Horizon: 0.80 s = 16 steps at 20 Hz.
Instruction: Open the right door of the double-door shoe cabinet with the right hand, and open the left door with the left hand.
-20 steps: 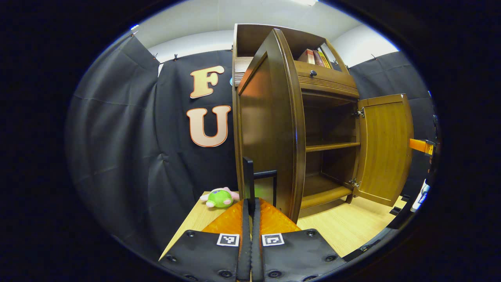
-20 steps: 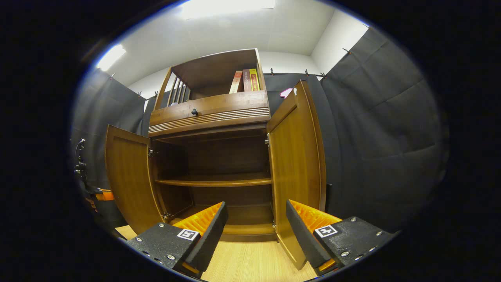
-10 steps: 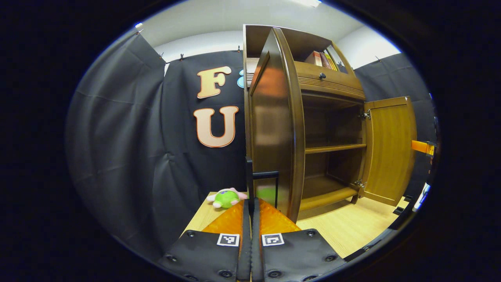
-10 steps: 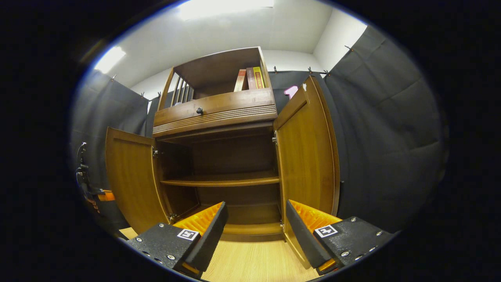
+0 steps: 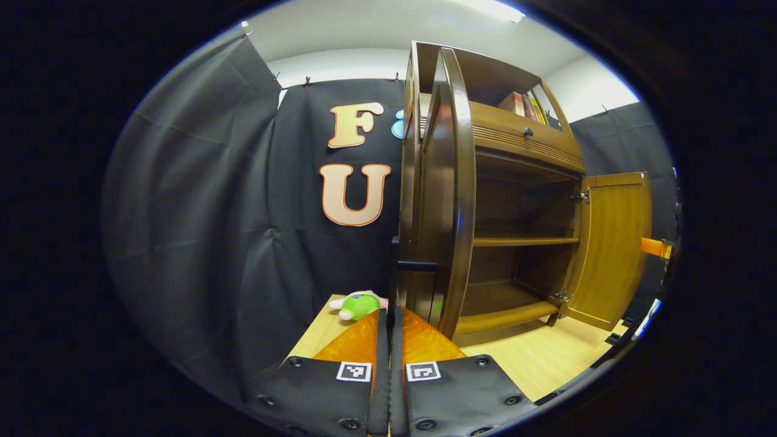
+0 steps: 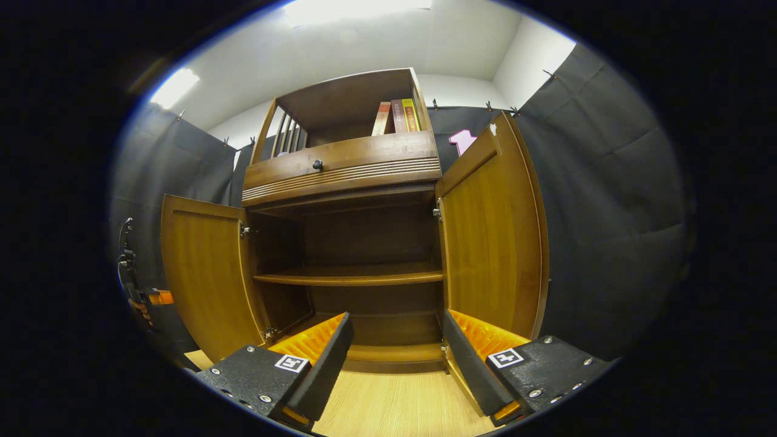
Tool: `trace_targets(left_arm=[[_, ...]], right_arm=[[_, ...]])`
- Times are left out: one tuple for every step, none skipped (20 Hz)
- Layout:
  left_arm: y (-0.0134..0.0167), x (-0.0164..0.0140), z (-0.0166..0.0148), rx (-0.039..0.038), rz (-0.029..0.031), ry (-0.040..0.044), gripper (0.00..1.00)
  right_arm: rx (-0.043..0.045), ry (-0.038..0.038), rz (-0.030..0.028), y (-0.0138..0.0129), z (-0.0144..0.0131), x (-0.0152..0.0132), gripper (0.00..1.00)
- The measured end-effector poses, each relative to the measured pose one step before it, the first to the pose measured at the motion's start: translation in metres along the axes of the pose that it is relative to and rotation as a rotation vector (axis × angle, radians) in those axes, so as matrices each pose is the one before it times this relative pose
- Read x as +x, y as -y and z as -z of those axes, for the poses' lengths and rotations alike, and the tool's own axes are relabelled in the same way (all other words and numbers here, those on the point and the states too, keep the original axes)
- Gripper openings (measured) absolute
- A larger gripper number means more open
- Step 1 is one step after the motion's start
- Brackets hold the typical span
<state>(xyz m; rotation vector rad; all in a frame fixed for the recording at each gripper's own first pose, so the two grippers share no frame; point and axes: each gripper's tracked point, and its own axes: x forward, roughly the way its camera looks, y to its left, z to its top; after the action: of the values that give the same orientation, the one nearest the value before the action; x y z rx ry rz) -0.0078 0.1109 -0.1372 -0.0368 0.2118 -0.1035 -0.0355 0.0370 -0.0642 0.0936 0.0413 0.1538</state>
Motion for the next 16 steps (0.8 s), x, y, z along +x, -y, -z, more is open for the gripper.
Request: trace_targets(left_arm=[[0.00010, -0.00007, 0.00011, 0.00583, -0.00197, -0.00130, 0.07], [-0.00040, -0.00022, -0.00012, 0.01297, -0.00524, -0.00452, 0.07], [0.00068, -0.00099, 0.00148, 0.01118, -0.00432, -0.00496, 0.07], [0.00038, -0.00161, -0.00045, 0.00747, -0.00538, -0.00593, 0.07], [-0.00005, -0.00162, 0.00194, 0.00020, -0.00880, -0.01021, 0.07], [-0.00139, -0.00378, 0.00424, -0.00657, -0.01652, -0.02217, 0.07], [-0.00248, -0.00774, 0.00225, -0.01746, -0.01566, -0.00816, 0.07], [0.00330, -0.00647, -0.00214, -0.01663, -0.00142, 0.00014, 0.07], [0.00275, -0.00703, -0.00271, -0.00604, -0.00676, 0.00347, 0.07], [0.00184, -0.00584, -0.00501, 0.00376, -0.00835, 0.00924, 0.07], [0.00264, -0.00434, -0.00618, 0.00296, -0.00951, 0.01441, 0.07], [0.00228, -0.00468, -0.00758, 0.00343, -0.01046, 0.01191, 0.07], [0.00434, -0.00548, -0.00628, 0.00320, -0.00588, 0.01264, 0.07], [0.00543, -0.00464, -0.00942, 0.00635, -0.00257, 0.01482, 0.07], [0.00486, -0.00285, -0.00711, 0.01345, -0.00546, 0.01127, 0.08], [0.00196, -0.00315, -0.00684, 0.01858, -0.01186, 0.00563, 0.08]], right_arm=[[0.00185, 0.00297, -0.00147, -0.00034, -0.00014, -0.00018, 1.00], [0.00039, 0.00042, 0.00071, 0.00014, -0.00085, -0.00020, 1.00], [-0.00070, -0.00124, 0.00278, 0.00132, 0.00000, 0.00015, 0.92], [-0.00111, -0.00182, 0.00367, 0.00189, 0.00056, 0.00029, 0.92], [-0.00038, -0.00137, 0.00410, 0.00194, -0.00022, 0.00160, 0.92], [-0.00041, -0.00231, 0.00361, 0.00192, -0.00023, 0.00057, 1.00], [-0.00080, -0.00194, 0.00356, 0.00182, 0.00128, 0.00131, 0.92], [-0.00230, -0.00308, 0.00129, 0.00164, 0.00072, 0.00051, 0.92], [-0.00487, -0.00276, 0.00160, 0.00155, -0.00078, 0.00039, 0.92], [-0.00733, -0.00160, 0.00373, 0.00279, -0.00078, 0.00066, 0.92], [-0.00778, 0.00207, 0.00493, 0.00248, -0.00306, 0.00062, 1.00], [-0.00640, 0.00571, 0.00501, 0.00271, -0.00290, -0.00027, 0.92], [-0.00438, 0.00432, 0.00501, 0.00282, -0.00372, 0.00055, 0.92], [-0.00403, 0.00229, 0.00363, 0.00232, -0.00123, -0.00019, 0.92], [-0.00452, 0.00260, 0.00366, 0.00176, -0.00237, -0.00007, 0.92], [-0.00653, 0.00381, 0.00388, 0.00176, -0.00303, 0.00077, 0.92]])
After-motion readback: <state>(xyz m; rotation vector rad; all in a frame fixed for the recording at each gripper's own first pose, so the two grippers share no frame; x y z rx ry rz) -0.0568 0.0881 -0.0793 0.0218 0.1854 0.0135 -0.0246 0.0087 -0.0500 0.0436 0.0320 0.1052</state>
